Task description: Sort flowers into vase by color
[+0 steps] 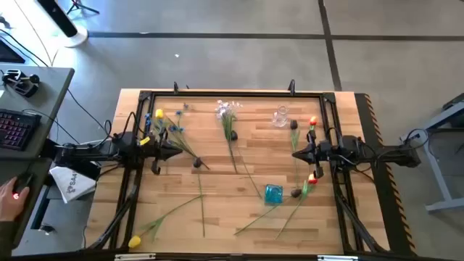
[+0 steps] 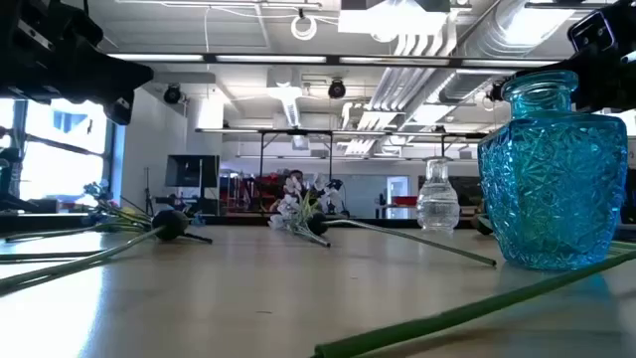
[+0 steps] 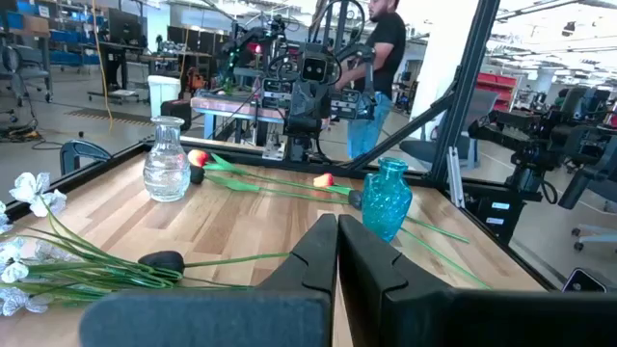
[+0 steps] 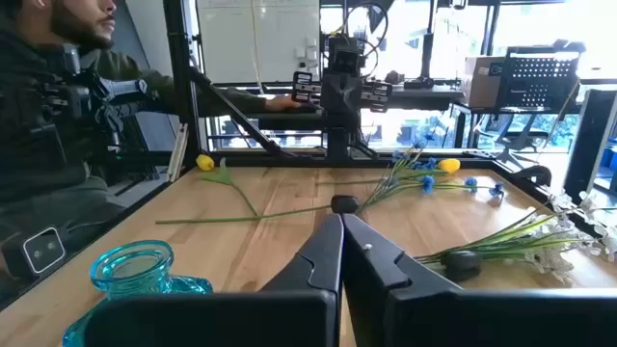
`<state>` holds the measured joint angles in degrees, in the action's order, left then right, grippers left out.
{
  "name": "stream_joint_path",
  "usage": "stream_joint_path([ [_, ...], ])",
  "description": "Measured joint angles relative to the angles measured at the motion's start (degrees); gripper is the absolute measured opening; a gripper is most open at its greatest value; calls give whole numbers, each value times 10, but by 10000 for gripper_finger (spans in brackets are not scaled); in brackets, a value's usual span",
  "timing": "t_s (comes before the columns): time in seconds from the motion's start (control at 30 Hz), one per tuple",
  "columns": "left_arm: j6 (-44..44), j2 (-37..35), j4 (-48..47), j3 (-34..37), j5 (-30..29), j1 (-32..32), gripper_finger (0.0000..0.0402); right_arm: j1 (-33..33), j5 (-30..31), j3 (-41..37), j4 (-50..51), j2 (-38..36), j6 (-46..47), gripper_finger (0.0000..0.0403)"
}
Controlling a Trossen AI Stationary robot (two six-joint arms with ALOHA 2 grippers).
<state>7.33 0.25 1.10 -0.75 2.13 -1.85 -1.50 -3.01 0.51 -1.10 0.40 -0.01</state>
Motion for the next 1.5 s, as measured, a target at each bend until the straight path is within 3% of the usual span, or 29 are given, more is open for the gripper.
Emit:
stream_joint_path([
  [1.37, 0, 0, 0, 0, 0, 0, 0, 0, 8, 0, -14, 0, -1, 0],
  [1.5, 0, 0, 0, 0, 0, 0, 0, 0, 45, 0, -144, 0, 185, 0],
])
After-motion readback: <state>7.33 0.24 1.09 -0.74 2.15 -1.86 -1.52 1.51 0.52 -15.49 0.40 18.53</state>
